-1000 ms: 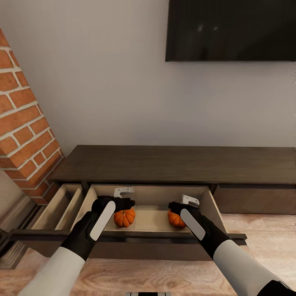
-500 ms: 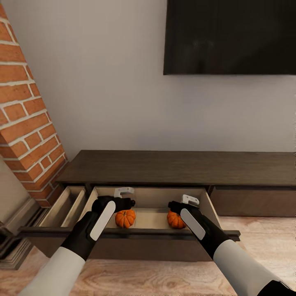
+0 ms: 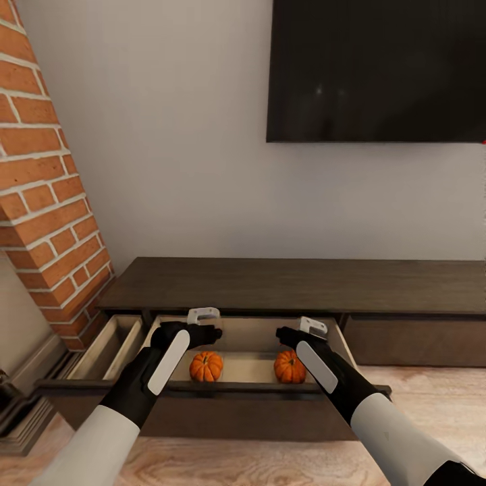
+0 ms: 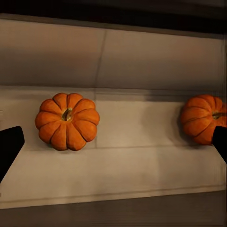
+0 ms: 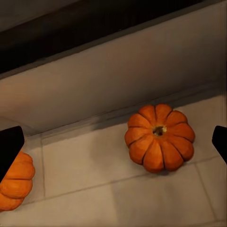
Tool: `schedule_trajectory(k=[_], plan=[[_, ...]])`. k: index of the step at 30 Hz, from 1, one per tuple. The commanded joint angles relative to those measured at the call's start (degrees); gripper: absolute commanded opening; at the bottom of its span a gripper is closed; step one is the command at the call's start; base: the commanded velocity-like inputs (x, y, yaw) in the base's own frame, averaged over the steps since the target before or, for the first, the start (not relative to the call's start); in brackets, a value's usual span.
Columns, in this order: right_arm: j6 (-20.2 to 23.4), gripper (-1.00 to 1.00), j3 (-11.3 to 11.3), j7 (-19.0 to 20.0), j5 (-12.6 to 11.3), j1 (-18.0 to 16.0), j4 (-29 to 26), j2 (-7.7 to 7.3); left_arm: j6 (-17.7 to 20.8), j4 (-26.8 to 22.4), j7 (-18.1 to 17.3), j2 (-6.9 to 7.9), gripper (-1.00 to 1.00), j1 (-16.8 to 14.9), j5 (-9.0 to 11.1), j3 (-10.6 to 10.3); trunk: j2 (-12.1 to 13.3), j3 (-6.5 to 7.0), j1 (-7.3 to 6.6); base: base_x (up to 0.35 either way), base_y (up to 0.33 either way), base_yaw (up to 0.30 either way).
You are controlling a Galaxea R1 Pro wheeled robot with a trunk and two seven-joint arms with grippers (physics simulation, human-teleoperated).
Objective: Place each of the two pumpkins and all three candles from the living room inside a cabinet in the living room (use any cabinet), then make sure every cabinet is closed, and position the cauldron so it is next to a table in the living room.
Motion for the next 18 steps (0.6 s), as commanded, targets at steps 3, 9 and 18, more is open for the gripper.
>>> schedule_trajectory(k=[3,9,18], plan=[[-0.04,1.00,0.25,-0.48,-0.34,-0.05,-0.11,-0.05,0.11,-0.18,0.55,0.01,1.00,-0.04,0.60,-0.06,0.02,0.61,-0.09,-0.150,0.027,0.000],[-0.07,1.00,0.26,-0.39,-0.34,-0.05,-0.98,-0.10,0.11,-0.64,0.54,0.02,1.00,-0.04,0.63,-0.06,0.10,1.94,-0.25,-0.108,0.003,0.000],[-0.07,1.00,0.29,-0.44,-0.34,-0.05,-3.32,-0.23,0.15,-0.67,0.47,0.01,1.00,-0.04,0.68,-0.06,0.22,3.94,-0.48,-0.315,0.000,0.000]])
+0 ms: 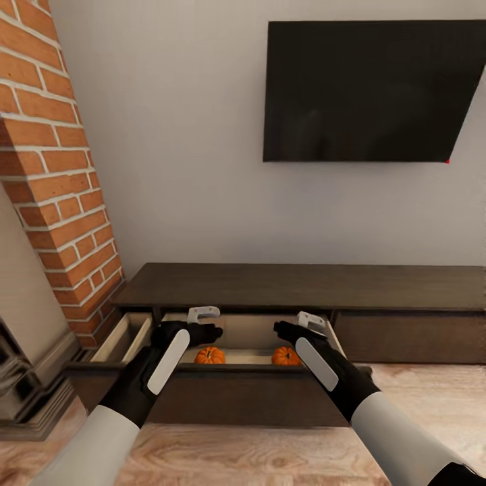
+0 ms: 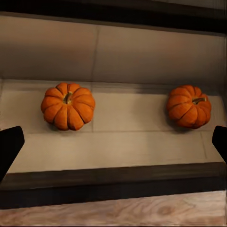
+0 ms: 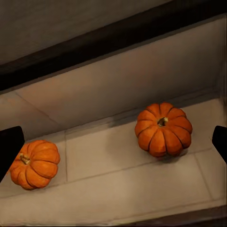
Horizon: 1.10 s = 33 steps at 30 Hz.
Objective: Place each of the two pumpkins and all three candles from the living room inside a cabinet in the living room (use any cabinet), then make sure every cabinet is closed, and position the cauldron so it is next to a table in the living room.
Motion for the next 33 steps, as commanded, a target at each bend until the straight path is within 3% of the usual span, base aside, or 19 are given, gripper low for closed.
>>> schedule_trajectory(k=[1,19,33], plan=[[0.13,1.00,0.25,-0.44,-0.33,-0.06,-0.14,-0.09,0.13,-0.05,0.57,0.02,1.00,-0.04,0.57,-0.06,-0.01,0.17,-0.07,-0.329,0.000,0.000],[0.23,1.00,0.25,-0.29,-0.33,-0.06,-0.21,-0.02,0.10,-0.15,0.48,0.01,1.00,-0.04,0.61,-0.06,0.23,4.16,-0.53,-0.330,0.000,0.000],[0.13,1.00,0.25,-0.26,-0.25,-0.06,-0.21,0.04,0.09,-0.15,0.48,-0.02,1.00,-0.04,0.55,-0.06,5.73,6.68,-3.55,-0.330,0.000,0.000]])
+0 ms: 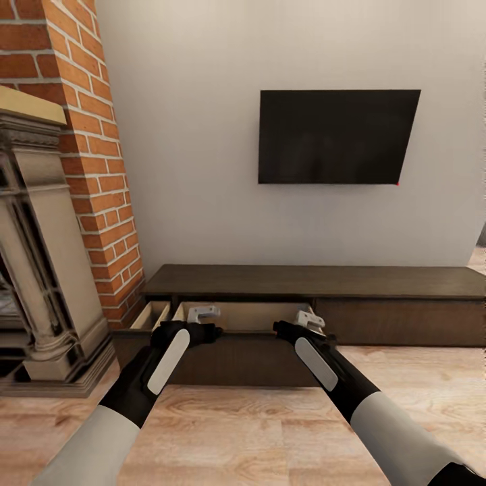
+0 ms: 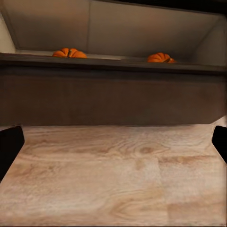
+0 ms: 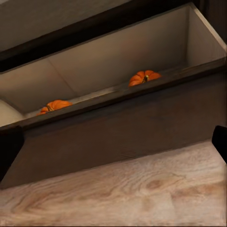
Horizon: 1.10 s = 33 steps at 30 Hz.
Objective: Place each of the two pumpkins and all three candles from the living room inside a cabinet in the living room (use any cabinet), then make sure every cabinet is closed, and position the cauldron so it is next to a table in the living room.
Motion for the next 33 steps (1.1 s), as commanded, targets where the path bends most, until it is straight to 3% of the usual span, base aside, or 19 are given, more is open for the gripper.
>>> schedule_trajectory(k=[1,5,17,33], plan=[[0.13,1.00,0.25,-0.44,-0.33,-0.06,-0.10,-0.08,0.11,-0.05,0.58,-0.01,1.00,-0.04,0.61,-0.06,0.38,0.12,-0.27,-0.330,0.000,0.000],[0.13,1.00,0.25,-0.44,-0.39,-0.06,-0.10,-0.13,0.10,-0.09,0.58,-0.04,1.00,-0.04,0.58,-0.06,1.99,0.84,-1.15,-0.325,0.000,0.000],[0.14,1.00,0.25,-0.44,-0.40,-0.06,-0.10,-0.15,0.10,-1.95,0.75,0.18,1.00,-0.04,0.49,0.11,1.99,0.84,-1.15,-0.123,0.000,0.000],[0.49,1.00,0.25,-0.42,-0.39,-0.06,-0.82,-0.03,0.10,-3.57,0.58,0.31,1.00,-0.04,0.80,0.19,-4.43,-2.03,2.36,0.000,0.000,0.000]])
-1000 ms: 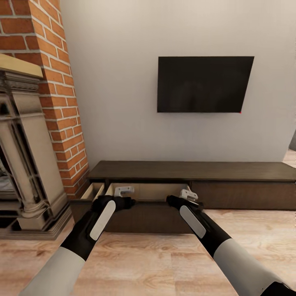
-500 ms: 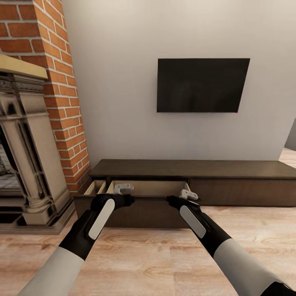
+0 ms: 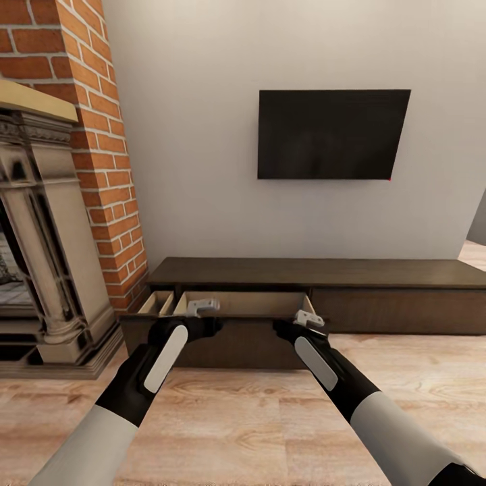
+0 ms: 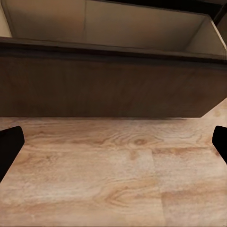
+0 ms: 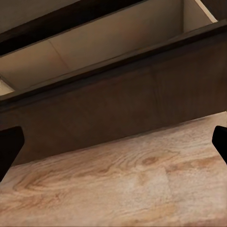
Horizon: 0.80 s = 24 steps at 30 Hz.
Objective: Place each of the two pumpkins and all three candles from the living room inside a cabinet in the living room (use any cabinet), then make sure every cabinet is closed, and position the cauldron so it is next to a table in the living room.
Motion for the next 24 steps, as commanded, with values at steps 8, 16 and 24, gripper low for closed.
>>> schedule_trajectory(k=[8,16,24], plan=[[-0.25,1.00,0.28,-0.29,-0.26,-0.06,-0.16,-0.11,0.10,3.51,0.53,-0.22,1.00,-0.04,0.44,-0.21,-1.20,-1.73,0.72,0.000,0.000,0.000],[-0.14,1.00,0.33,-0.20,-0.04,-0.06,-0.09,-0.01,0.03,3.64,0.62,-0.27,1.00,-0.04,0.46,-0.21,-1.31,-3.50,0.93,0.000,0.000,0.000],[-0.12,1.00,0.33,-0.23,0.34,-0.06,-0.06,0.00,-0.38,3.64,0.66,-0.27,1.00,-0.04,0.40,-0.21,-1.42,-5.27,1.14,0.000,0.000,0.000]])
